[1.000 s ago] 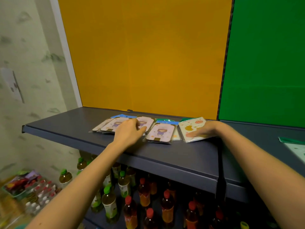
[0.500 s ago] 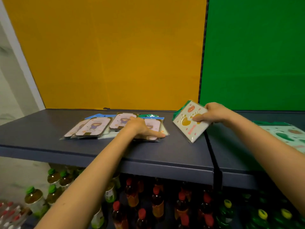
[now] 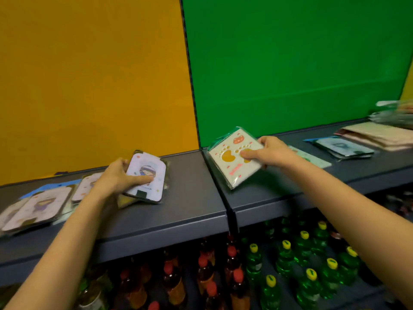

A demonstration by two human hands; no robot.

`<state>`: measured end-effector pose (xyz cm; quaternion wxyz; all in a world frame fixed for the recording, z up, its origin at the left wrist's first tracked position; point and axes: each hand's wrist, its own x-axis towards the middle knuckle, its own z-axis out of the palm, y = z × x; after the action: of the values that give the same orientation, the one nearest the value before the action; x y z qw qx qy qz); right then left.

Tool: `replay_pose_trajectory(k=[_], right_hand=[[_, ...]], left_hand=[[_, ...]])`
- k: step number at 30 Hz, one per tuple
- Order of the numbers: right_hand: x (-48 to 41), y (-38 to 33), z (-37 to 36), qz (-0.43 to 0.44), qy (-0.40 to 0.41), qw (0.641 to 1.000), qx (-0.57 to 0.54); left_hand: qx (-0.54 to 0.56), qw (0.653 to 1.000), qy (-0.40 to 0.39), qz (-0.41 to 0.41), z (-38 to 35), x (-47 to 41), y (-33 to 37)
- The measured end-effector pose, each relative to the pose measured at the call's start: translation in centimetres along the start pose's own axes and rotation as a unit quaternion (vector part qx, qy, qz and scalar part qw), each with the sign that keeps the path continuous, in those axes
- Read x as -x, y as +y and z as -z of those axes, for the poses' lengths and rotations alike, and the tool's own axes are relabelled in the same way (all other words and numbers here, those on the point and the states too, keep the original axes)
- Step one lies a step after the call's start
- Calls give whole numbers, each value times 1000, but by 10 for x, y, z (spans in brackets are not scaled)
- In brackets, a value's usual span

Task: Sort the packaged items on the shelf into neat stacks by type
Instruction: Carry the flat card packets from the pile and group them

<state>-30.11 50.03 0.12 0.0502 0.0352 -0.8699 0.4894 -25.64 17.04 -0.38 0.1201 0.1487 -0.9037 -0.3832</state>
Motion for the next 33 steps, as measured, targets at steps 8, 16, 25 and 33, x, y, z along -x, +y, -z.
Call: replay_pose_trajectory(k=[8,16,25,33], right_hand=[[-29,68,94,-81,31,996,-17],[-54,110,150,1,37,964,265],[-61,158,276,95,25,956,278],[-70,180,316,103,10,959,262]], left_hand=[[272,962,-29,-26,-69,31,83],[377,924,-55,24,-178,54,199],[366,918,-152,11,-309,60,302],[292,944,-155,23,-378,57,342]])
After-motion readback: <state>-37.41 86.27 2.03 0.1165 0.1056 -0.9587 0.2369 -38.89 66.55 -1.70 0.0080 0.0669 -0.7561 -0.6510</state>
